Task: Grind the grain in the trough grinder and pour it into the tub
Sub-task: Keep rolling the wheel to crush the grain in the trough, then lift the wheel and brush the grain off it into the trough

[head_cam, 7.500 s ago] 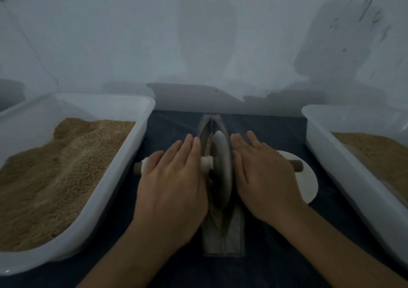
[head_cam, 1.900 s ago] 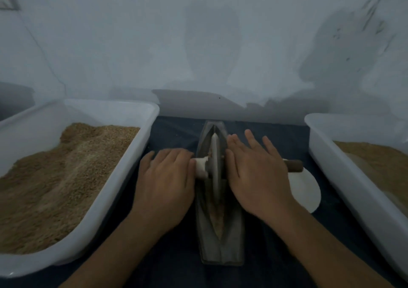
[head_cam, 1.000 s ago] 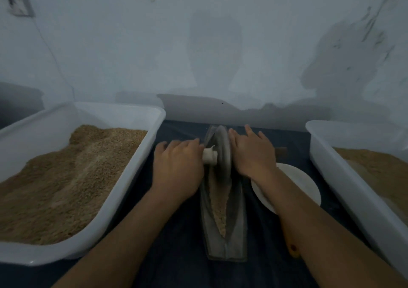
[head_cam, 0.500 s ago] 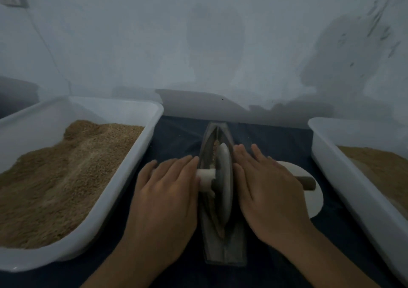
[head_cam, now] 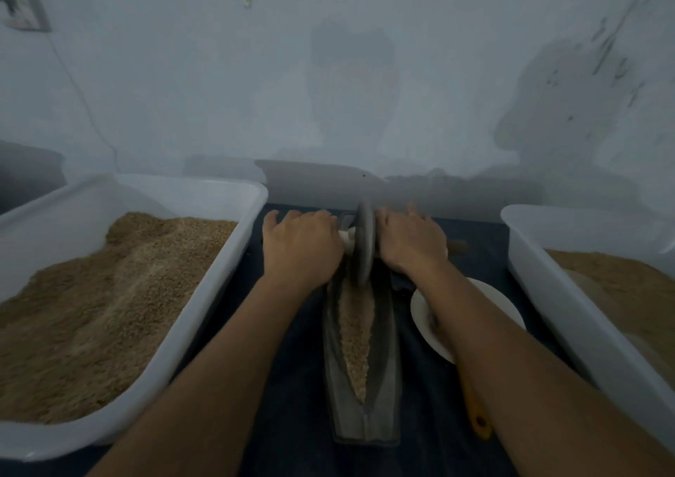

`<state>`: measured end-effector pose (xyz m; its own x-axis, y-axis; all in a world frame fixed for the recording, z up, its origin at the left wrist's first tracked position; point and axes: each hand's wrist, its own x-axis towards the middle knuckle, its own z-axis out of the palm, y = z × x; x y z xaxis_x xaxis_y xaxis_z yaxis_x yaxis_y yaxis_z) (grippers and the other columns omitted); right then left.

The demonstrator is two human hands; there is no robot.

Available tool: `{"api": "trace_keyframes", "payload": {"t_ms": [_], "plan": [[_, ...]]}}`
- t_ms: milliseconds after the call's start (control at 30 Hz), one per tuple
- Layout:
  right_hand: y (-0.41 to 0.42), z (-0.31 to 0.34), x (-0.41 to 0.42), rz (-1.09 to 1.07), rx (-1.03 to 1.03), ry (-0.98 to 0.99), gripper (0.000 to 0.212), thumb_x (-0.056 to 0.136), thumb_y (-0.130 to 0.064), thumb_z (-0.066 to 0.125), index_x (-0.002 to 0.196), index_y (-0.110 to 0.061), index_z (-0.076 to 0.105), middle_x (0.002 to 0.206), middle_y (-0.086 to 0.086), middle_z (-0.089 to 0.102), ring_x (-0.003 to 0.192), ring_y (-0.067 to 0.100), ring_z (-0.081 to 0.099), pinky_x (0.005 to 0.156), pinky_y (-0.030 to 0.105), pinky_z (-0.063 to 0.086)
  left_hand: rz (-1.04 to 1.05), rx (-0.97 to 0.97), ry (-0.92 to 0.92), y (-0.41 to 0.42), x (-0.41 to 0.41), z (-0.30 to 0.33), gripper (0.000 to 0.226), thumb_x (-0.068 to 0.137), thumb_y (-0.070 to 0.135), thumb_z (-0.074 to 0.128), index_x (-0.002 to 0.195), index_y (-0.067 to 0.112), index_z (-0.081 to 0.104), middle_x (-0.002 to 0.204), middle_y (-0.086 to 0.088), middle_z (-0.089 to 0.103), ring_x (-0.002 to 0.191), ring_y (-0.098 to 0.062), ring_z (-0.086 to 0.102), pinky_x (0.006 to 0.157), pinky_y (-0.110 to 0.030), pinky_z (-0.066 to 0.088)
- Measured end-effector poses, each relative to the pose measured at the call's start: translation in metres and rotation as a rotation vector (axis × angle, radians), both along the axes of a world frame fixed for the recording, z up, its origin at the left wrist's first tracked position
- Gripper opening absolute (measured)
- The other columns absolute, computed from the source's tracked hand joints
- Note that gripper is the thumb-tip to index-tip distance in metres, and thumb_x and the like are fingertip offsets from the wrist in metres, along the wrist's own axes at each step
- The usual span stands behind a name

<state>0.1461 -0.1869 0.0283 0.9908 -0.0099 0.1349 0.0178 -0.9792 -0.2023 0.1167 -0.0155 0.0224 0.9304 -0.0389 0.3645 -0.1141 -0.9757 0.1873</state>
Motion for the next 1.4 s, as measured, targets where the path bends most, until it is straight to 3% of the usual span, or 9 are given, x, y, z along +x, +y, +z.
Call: {"api": "trace_keyframes", "payload": {"t_ms": [133,333,467,600,700,867,1067,1233,1400], "plan": [[-0.006,-0.019,-0.053,0.063,-0.025,-0.084,0.057,0.108,-0.039,0.011,0.157,-0.02,0.034,0.163,0.001,0.036,0.157,0.024,0.012,0.125,0.046,0.019,-0.101,0.028,-0.112,0.008,-0.05,-0.015,0.049,0.094,0.038,0.02,0.103,0.026,0.067,0.101,0.005,0.071,0.097,-0.021,0.065,0.108,-0.051,0.04],[-0.002,-0.028,-0.13,0.192,0.005,-0.333,0.068,0.108,-0.052,0.002,0.156,-0.021,0.04,0.161,-0.005,0.037,0.156,0.014,0.015,0.125,0.044,0.024,-0.264,-0.098,-0.177,0.038,-0.108,-0.038,0.037,0.104,0.038,0.034,0.132,0.032,0.058,0.125,0.016,0.065,0.117,-0.01,0.059,0.112,-0.047,0.039],[0.001,-0.023,-0.108,0.194,-0.048,-0.294,0.07,0.106,-0.051,-0.002,0.155,-0.026,0.04,0.163,-0.007,0.035,0.157,0.018,0.01,0.127,0.045,0.015,-0.214,-0.078,-0.133,0.029,-0.085,-0.03,0.039,0.106,0.042,0.026,0.105,0.032,0.063,0.098,0.014,0.065,0.089,-0.013,0.061,0.09,-0.038,0.045],[0.005,-0.016,-0.058,0.116,-0.047,-0.213,0.062,0.107,-0.047,0.005,0.15,-0.027,0.046,0.161,-0.006,0.039,0.157,0.023,0.012,0.125,0.05,0.015,-0.111,0.06,-0.102,0.021,-0.043,-0.022,0.036,0.106,0.04,0.022,0.082,0.029,0.046,0.08,0.011,0.047,0.077,-0.019,0.053,0.069,-0.038,0.031],[0.007,-0.014,-0.033,0.096,-0.058,-0.231,0.062,0.107,-0.045,0.009,0.139,-0.022,0.058,0.151,-0.002,0.053,0.154,0.027,0.023,0.121,0.052,0.022,-0.097,0.071,-0.103,0.02,-0.029,-0.025,0.033,0.106,0.037,0.027,0.083,0.027,0.047,0.079,0.009,0.047,0.076,-0.023,0.054,0.066,-0.037,0.028],[0.002,-0.012,-0.029,0.156,-0.016,-0.274,0.05,0.109,-0.045,0.022,0.126,-0.028,0.066,0.137,-0.004,0.064,0.15,0.025,0.033,0.115,0.047,0.028,-0.174,-0.145,-0.19,0.025,-0.034,-0.037,0.036,0.107,0.036,0.039,0.075,0.023,0.047,0.07,0.005,0.051,0.063,-0.019,0.049,0.067,-0.042,0.041],[-0.024,0.012,-0.078,0.399,0.486,-0.376,0.036,0.107,-0.031,0.046,0.136,-0.025,0.065,0.141,-0.009,0.062,0.141,0.004,0.043,0.118,0.035,0.037,-0.283,-0.134,-0.147,0.034,-0.042,-0.033,0.034,0.105,0.041,0.033,0.084,0.023,0.053,0.078,0.004,0.055,0.071,-0.022,0.052,0.071,-0.045,0.044],[-0.065,0.009,-0.134,0.383,0.242,-0.663,0.026,0.1,-0.019,0.054,0.117,-0.016,0.074,0.112,-0.008,0.07,0.12,0.013,0.057,0.099,0.038,0.047,-0.409,-0.1,-0.062,0.048,-0.037,-0.03,0.033,0.104,0.044,0.044,0.115,0.02,0.064,0.099,0.0,0.063,0.09,-0.026,0.057,0.077,-0.042,0.042],[-0.099,-0.019,-0.166,0.523,-0.224,-0.561,0.03,0.087,-0.009,0.061,0.112,-0.022,0.07,0.104,-0.004,0.061,0.093,0.019,0.054,0.08,0.033,0.043,-0.484,-0.038,-0.043,0.057,-0.033,-0.03,0.04,0.096,0.027,0.066,0.135,0.019,0.059,0.113,-0.003,0.064,0.101,-0.027,0.059,0.084,-0.04,0.044]]}}
